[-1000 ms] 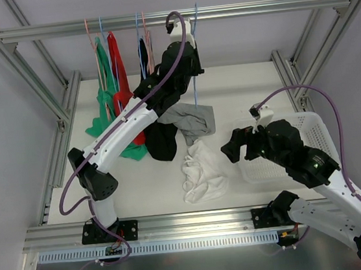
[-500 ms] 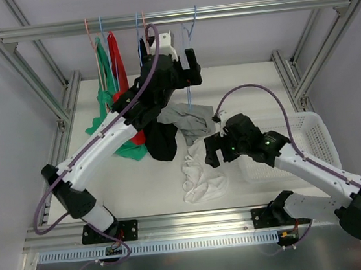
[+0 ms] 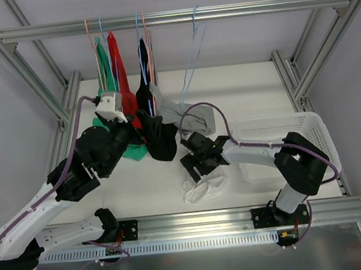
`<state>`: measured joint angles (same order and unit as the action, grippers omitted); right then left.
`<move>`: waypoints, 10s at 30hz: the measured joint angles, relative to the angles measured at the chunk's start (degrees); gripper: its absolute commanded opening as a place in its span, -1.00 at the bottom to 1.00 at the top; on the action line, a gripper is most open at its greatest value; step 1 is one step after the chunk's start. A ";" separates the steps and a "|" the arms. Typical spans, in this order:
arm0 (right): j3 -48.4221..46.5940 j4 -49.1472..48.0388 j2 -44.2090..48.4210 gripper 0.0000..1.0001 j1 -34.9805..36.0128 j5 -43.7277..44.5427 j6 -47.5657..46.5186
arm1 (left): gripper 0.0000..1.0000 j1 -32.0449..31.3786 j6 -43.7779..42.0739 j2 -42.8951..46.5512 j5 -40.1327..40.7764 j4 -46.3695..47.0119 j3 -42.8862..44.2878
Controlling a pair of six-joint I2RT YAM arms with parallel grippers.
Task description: Remove the tank top from the hanger
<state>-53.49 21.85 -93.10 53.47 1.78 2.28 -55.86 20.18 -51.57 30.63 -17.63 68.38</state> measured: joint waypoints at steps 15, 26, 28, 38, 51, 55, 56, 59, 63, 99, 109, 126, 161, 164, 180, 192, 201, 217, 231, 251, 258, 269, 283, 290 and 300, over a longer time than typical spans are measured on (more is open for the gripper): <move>-0.81 4.61 26.25 -0.99 -3.61 7.56 0.28 | 0.97 -0.79 -3.04 18.58 -2.45 -6.03 -3.45; -14.32 20.94 43.98 -0.99 -39.23 8.87 -6.16 | 0.97 -0.81 -3.52 18.38 -3.45 -9.03 -3.67; -14.69 23.06 43.87 -0.99 -45.62 9.44 -6.84 | 0.97 -0.81 -3.54 17.92 -3.69 -9.05 -3.56; -4.57 20.55 36.94 0.20 -65.61 10.29 -3.78 | 0.97 -0.79 -3.56 12.74 -4.59 -13.22 2.93; -0.48 14.53 50.84 0.99 -68.22 -4.92 3.39 | 0.97 -0.72 -6.16 -9.55 2.71 -21.29 30.03; 0.59 8.74 55.34 0.99 -68.13 -21.92 6.69 | 0.90 0.59 -8.55 -20.28 4.04 -21.07 39.36; 0.94 7.91 55.36 0.99 -68.13 -24.79 7.43 | 0.83 1.31 -9.05 -22.53 4.04 -21.20 40.68; 2.34 6.88 55.54 0.99 -68.11 -30.40 8.94 | 0.71 3.65 -10.25 -28.81 4.09 -21.77 44.11; 3.67 6.88 56.52 0.99 -68.11 -34.49 10.03 | 0.66 6.03 -11.69 -36.61 4.17 -22.38 50.14; 3.69 4.48 56.37 0.98 -67.17 -39.80 11.04 | 0.44 17.20 -13.86 -51.06 -3.58 -22.34 63.67; 3.69 4.46 56.35 0.98 -66.88 -40.22 11.04 | 0.43 17.20 -14.03 -52.09 -2.69 -22.14 65.55; 3.69 4.46 56.98 0.97 -66.53 -41.07 11.06 | -0.90 18.45 -12.37 -58.95 -0.09 -22.29 65.07; 3.69 1.92 57.64 0.96 -60.98 -49.29 10.12 | -1.00 -0.33 0.59 -22.88 -7.76 -17.35 22.43; 4.24 0.59 58.71 0.95 -56.74 -50.49 8.96 | -1.00 -2.97 3.02 -16.50 -6.29 -17.16 13.60; 20.39 -20.06 52.89 0.48 -15.72 -27.17 6.12 | -1.00 -15.10 13.42 7.96 -15.72 -16.04 -15.28; 19.15 -30.77 38.01 -0.99 -8.20 -14.75 0.98 | -1.00 -15.45 15.02 7.45 -21.42 -14.73 -15.23; 15.06 -19.41 46.27 -0.99 -9.66 0.39 -2.38 | -1.00 -15.45 14.01 8.11 -21.55 -14.36 -14.95; -8.41 2.75 44.39 -0.99 -24.72 -11.30 -2.78 | -1.00 -15.45 -3.52 8.85 -31.21 -3.65 -1.09; -11.67 6.12 57.99 -0.99 -24.79 -33.16 1.42 | -1.00 -15.47 -21.03 -9.75 -25.70 61.55 -12.59; 4.55 1.49 46.51 0.99 -13.73 -11.87 4.81 | -1.00 -15.47 -13.35 3.43 12.09 29.42 -7.06; 4.15 1.09 51.04 0.99 -13.73 -9.22 4.81 | -1.00 -15.47 -9.44 -8.11 16.15 12.55 5.38; 2.95 3.08 54.64 0.99 -13.73 -9.05 4.81 | -1.00 -3.23 -3.04 -27.65 8.09 -8.02 28.11; 2.23 4.20 56.41 0.99 -13.73 -8.66 4.66 | -1.00 14.38 -6.95 -56.22 -8.76 -17.97 67.32; 2.78 3.98 55.15 0.99 -13.73 -8.59 4.26 | -1.00 16.11 -8.28 -64.24 -13.94 -18.75 73.55; 9.33 0.33 49.70 0.99 -13.73 -10.40 4.83 | -0.68 16.11 -7.85 -63.87 -15.21 -17.20 69.33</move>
<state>-44.16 22.17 -43.40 39.75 -8.62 7.11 -39.75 12.34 -115.44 15.42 -34.83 137.71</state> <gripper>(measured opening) 0.993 0.034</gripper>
